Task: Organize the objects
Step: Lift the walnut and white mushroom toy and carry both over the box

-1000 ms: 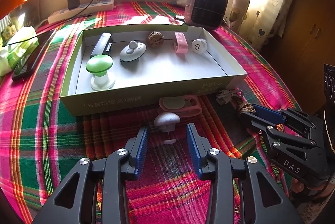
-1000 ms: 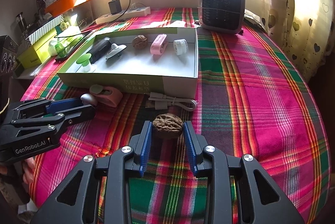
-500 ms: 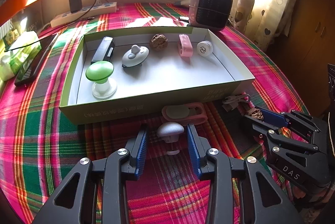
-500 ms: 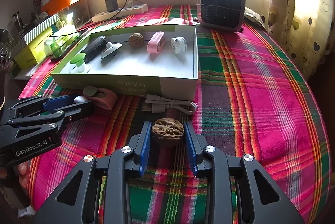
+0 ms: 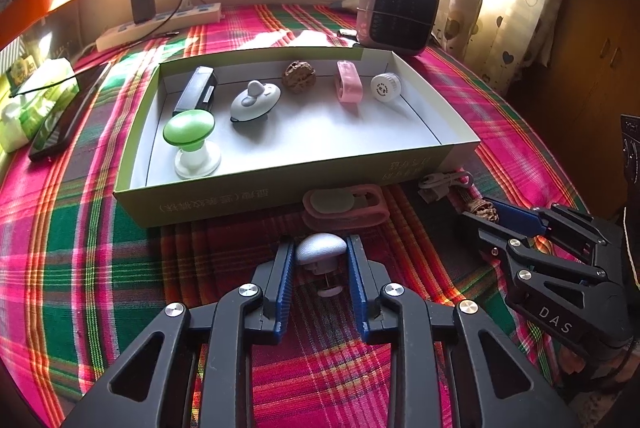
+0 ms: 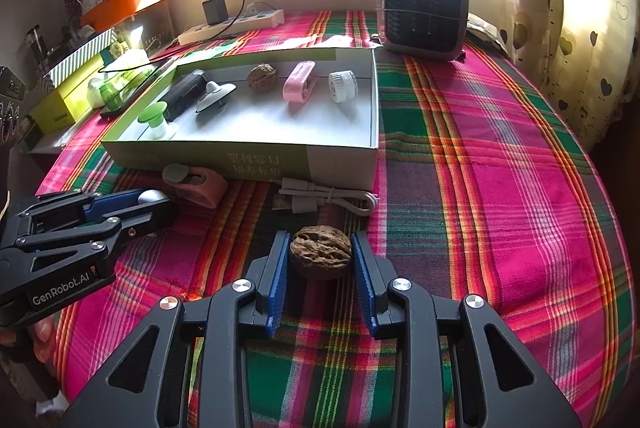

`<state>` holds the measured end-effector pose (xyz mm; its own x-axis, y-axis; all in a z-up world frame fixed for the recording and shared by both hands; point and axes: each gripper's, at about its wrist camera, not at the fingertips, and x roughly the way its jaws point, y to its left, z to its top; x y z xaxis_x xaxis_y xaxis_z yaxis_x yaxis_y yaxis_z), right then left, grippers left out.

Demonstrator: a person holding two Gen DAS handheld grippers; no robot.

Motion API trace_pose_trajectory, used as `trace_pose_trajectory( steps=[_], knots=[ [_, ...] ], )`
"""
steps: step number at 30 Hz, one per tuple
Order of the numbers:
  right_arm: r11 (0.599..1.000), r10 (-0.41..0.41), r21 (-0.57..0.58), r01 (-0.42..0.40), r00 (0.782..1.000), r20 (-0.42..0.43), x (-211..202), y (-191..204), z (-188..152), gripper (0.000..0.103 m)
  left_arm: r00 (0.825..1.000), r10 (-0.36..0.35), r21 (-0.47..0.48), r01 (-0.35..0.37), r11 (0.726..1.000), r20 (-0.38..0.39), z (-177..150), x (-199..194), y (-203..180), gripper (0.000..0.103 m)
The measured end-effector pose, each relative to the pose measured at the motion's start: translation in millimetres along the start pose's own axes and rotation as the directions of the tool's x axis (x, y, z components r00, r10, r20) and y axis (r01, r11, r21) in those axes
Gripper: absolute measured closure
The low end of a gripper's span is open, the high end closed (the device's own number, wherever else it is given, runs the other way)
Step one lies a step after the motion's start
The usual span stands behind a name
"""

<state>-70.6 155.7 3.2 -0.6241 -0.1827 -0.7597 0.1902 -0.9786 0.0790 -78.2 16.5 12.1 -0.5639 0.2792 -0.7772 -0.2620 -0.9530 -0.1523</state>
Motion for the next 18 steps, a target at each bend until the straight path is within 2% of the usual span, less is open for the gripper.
trace_pose_trajectory(
  steps=[10,18],
  knots=[
    [1.000,-0.006,-0.012,0.006,1.000,-0.008,2.6,2.7,2.6,0.070,1.000,0.004,0.007,-0.004,1.000,0.002,1.2,1.9,-3.6,0.075],
    [1.000,-0.011,0.001,0.011,1.000,-0.005,1.9,1.6,2.4,0.070,1.000,0.012,0.001,-0.012,1.000,0.006,0.9,1.8,-2.1,0.076]
  ],
)
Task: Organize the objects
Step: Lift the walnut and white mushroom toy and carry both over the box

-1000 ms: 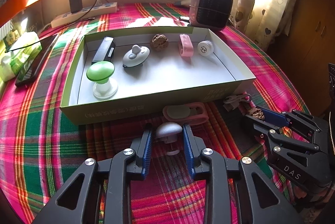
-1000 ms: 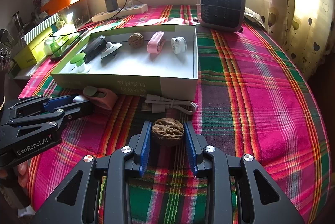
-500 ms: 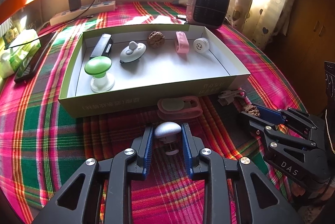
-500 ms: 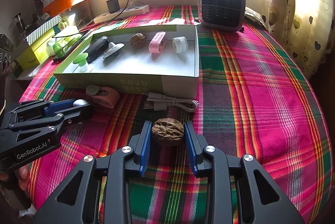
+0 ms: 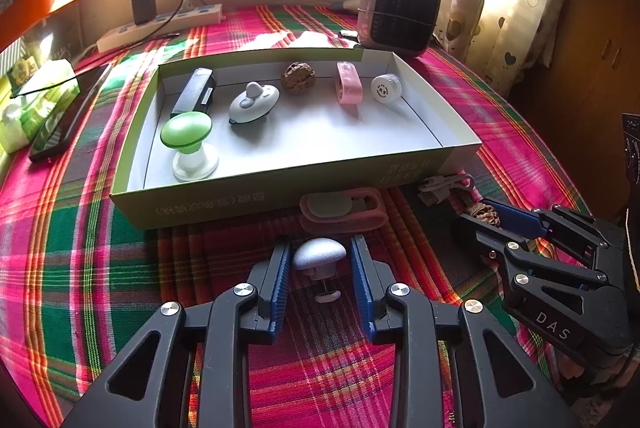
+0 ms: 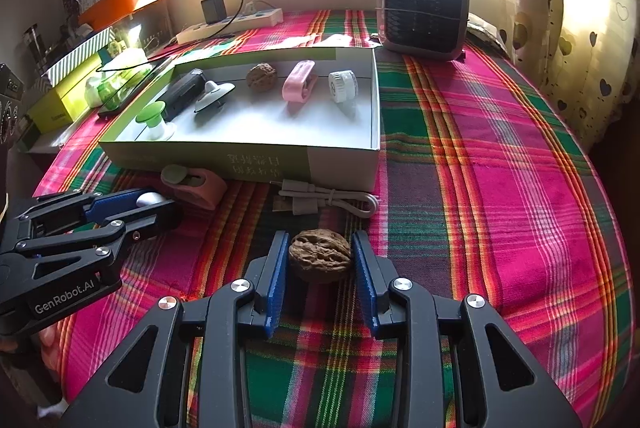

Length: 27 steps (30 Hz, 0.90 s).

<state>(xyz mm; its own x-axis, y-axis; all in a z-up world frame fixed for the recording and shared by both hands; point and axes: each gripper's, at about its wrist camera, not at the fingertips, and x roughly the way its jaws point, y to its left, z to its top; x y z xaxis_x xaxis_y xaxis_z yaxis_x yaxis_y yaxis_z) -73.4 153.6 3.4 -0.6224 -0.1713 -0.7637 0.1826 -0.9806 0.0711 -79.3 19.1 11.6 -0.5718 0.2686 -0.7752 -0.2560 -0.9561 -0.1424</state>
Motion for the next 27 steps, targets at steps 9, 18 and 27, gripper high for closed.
trace_pose_trajectory(
  steps=[9,18,27],
  knots=[
    [1.000,-0.001,-0.001,0.001,1.000,0.001,-0.5,0.7,-0.5,0.071,1.000,0.007,0.003,-0.007,1.000,0.001,-0.5,-1.0,1.6,0.080],
    [1.000,0.001,0.003,-0.001,1.000,0.005,-2.3,0.5,-0.4,0.071,1.000,0.007,0.004,-0.007,1.000,0.000,-0.6,-2.0,2.7,0.080],
    [1.000,0.004,-0.001,-0.004,1.000,0.018,-6.9,3.8,1.0,0.071,1.000,0.004,0.004,-0.004,1.000,0.008,-1.1,-5.0,1.2,0.080]
  ],
)
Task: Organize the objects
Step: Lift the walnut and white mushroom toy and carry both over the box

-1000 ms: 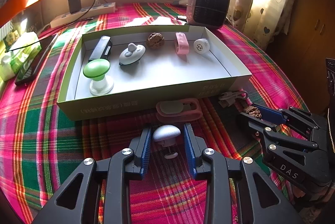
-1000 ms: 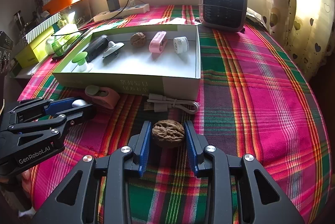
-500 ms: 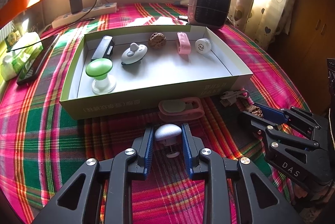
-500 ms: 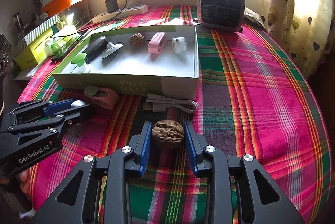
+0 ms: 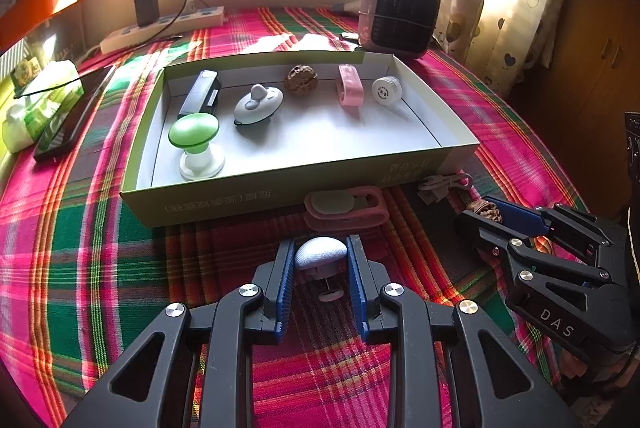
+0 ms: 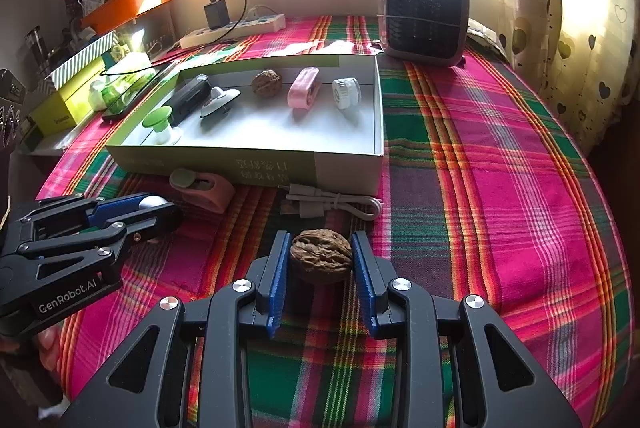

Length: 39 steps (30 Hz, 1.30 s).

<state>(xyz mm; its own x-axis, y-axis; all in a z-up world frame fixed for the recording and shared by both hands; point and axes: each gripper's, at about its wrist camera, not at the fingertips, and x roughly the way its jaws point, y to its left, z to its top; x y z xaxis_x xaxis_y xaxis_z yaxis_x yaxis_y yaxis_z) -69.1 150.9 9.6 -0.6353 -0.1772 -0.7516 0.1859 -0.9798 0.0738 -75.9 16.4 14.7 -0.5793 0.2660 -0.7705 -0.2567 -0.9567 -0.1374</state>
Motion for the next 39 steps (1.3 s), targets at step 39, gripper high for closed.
trace_pose_trajectory(
  steps=[39],
  knots=[
    [0.996,0.074,-0.062,-0.069,0.995,0.066,2.7,20.4,56.9,0.071,0.995,0.014,-0.038,-0.011,0.999,0.097,41.5,-22.2,22.3,0.080]
  ],
)
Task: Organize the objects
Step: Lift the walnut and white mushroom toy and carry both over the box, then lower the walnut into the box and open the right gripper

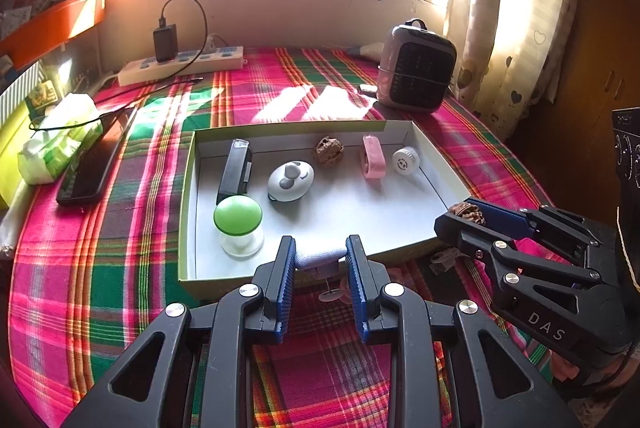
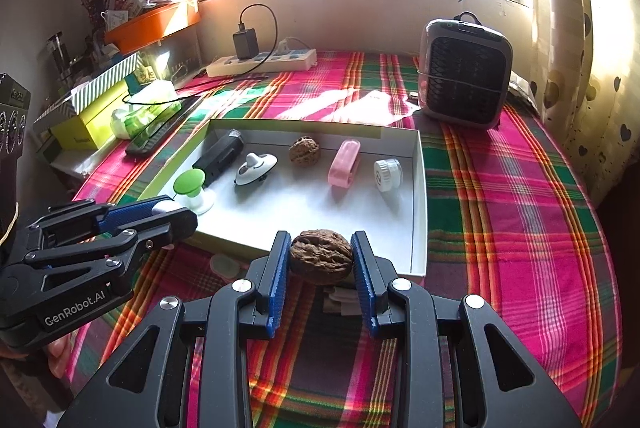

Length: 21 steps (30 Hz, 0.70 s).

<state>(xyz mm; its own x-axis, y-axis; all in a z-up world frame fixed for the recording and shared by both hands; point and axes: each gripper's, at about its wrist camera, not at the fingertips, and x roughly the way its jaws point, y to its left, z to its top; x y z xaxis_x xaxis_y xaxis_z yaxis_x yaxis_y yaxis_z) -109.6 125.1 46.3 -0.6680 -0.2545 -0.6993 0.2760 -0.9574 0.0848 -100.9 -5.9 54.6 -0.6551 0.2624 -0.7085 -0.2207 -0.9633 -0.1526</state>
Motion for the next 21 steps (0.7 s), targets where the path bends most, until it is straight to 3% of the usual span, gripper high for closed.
trace_pose_trajectory(
  steps=[21],
  knots=[
    [0.999,0.024,-0.047,-0.026,0.999,-0.034,41.4,5.1,38.4,0.071,1.000,0.015,-0.030,-0.015,0.999,-0.016,15.2,22.7,13.7,0.080]
  ],
)
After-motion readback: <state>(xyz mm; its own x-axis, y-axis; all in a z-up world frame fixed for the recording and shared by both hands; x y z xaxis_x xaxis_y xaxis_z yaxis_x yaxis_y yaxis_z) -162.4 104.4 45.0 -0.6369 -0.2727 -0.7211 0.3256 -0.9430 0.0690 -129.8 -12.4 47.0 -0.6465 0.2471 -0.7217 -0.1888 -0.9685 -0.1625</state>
